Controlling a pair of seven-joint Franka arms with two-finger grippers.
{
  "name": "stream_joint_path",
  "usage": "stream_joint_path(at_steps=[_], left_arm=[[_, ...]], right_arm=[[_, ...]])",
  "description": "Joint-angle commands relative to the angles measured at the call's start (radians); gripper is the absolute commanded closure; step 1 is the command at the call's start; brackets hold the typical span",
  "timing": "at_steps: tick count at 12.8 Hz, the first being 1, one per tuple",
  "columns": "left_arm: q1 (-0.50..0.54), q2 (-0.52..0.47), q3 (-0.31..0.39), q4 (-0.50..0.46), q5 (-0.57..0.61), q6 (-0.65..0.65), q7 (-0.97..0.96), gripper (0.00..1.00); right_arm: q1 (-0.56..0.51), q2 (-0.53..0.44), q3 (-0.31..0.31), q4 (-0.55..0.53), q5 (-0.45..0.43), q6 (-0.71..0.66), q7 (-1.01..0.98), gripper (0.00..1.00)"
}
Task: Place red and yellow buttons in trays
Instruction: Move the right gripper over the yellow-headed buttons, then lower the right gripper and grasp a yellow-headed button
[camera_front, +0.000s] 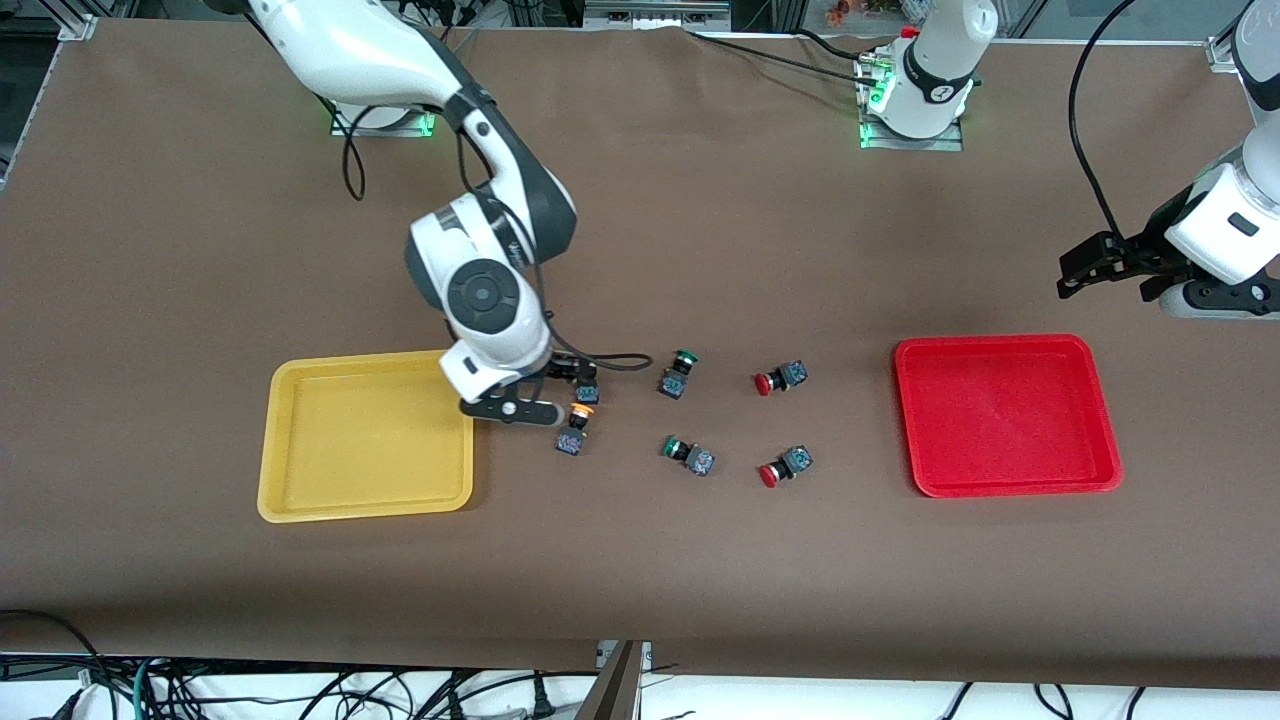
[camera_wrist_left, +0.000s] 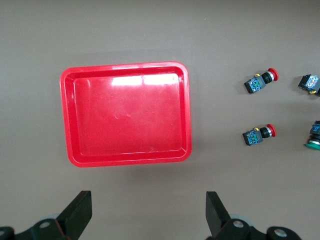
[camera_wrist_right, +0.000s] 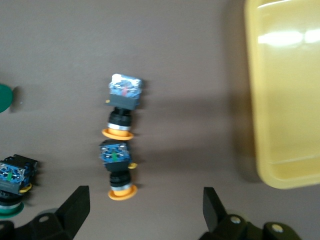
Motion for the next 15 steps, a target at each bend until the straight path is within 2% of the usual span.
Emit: stream_joint_path(at_steps=[1, 6, 14, 15], left_arm=[[0.006, -0.001, -0.001, 0.008, -0.015, -0.012, 0.004, 0.00], [0.006, -0.001, -0.002, 0.008, -0.015, -0.012, 0.004, 0.00], [-0.006, 0.008, -0.012, 0.008, -0.029, -0.037, 0.002, 0.00], [-0.009, 0.040, -0.013, 0.008, -0.061, -0.066, 0.005, 0.00]], right_arm=[[0.024, 0.047, -0.008, 0.007, 0.009, 0.088, 0.008, 0.00], [0.057, 0.133, -0.008, 0.007, -0.005, 0.251, -0.032, 0.00], [0.060, 0.153, -0.008, -0.003, -0.007, 0.256, -0.118, 0.00], [0.059, 0.153, -0.008, -0.003, -0.005, 0.254, -0.143, 0.00]])
